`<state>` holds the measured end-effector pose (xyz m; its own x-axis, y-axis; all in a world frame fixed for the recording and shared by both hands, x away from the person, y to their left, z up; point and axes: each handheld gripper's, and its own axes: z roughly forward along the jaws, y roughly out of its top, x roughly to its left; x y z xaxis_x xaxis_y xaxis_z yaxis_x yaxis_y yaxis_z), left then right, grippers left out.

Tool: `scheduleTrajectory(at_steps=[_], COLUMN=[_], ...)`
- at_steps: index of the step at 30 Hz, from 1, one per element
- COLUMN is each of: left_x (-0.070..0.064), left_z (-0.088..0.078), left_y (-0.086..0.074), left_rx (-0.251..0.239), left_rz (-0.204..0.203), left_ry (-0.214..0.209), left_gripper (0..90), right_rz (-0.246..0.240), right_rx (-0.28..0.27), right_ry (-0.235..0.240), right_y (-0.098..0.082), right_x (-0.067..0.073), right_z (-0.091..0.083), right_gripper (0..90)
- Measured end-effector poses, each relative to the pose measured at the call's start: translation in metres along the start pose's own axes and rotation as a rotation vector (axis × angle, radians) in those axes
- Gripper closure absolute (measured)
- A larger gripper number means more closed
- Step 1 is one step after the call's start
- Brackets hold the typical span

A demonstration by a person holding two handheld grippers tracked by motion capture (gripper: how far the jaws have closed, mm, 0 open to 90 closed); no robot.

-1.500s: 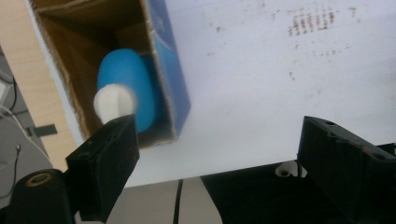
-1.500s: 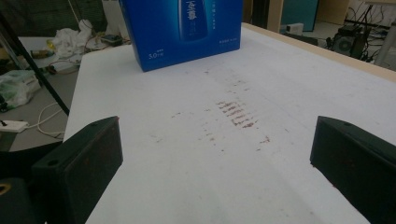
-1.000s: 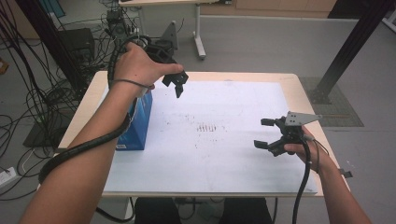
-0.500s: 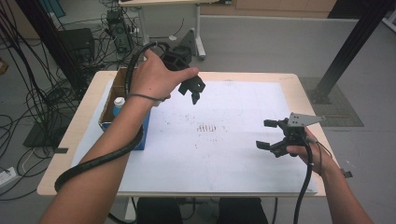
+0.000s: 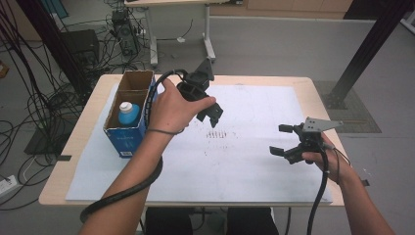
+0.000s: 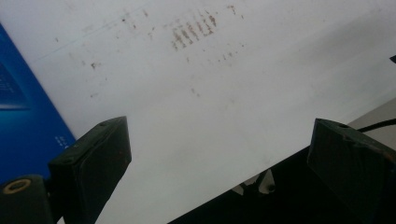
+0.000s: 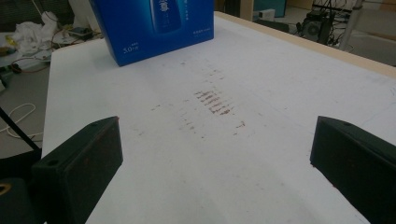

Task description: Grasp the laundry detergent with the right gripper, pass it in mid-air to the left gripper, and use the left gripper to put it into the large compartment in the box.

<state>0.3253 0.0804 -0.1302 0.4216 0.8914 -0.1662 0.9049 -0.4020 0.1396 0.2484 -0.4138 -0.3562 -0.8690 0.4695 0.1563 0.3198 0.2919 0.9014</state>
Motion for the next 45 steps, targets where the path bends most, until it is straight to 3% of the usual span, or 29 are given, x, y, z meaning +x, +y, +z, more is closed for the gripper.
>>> scheduleTrajectory(at_steps=[7,13,24,30,37,39,45], left_x=[0.001,0.011,0.004,0.008,0.004,0.007,0.007], left_z=[0.019,0.038,0.068,0.088,0.098,0.1,0.108], left_y=[-0.006,-0.013,-0.024,-0.026,-0.028,-0.03,-0.031], left_rx=[0.006,0.011,0.039,0.074,0.085,0.083,0.095], left_rz=[0.009,-0.019,-0.033,-0.044,-0.044,-0.051,-0.061], left_ry=[-0.021,-0.049,0.003,-0.018,0.019,0.003,0.017], left_gripper=[6.6,6.9,7.0,7.1,7.0,6.9,6.7], right_rz=[0.0,0.003,0.004,0.004,0.007,0.009,0.011], right_rx=[0.009,0.008,0.009,0.01,0.016,0.011,0.018], right_ry=[-0.006,-0.013,-0.016,-0.016,-0.02,-0.016,-0.019], right_y=[0.001,0.001,0.002,0.002,0.001,0.0,0.0], right_x=[0.0,0.0,-0.001,-0.001,-0.001,-0.003,-0.004], right_z=[0.001,0.0,0.001,0.001,0.001,0.001,0.001], right_gripper=[2.3,2.3,2.3,2.3,2.3,2.3,2.3])
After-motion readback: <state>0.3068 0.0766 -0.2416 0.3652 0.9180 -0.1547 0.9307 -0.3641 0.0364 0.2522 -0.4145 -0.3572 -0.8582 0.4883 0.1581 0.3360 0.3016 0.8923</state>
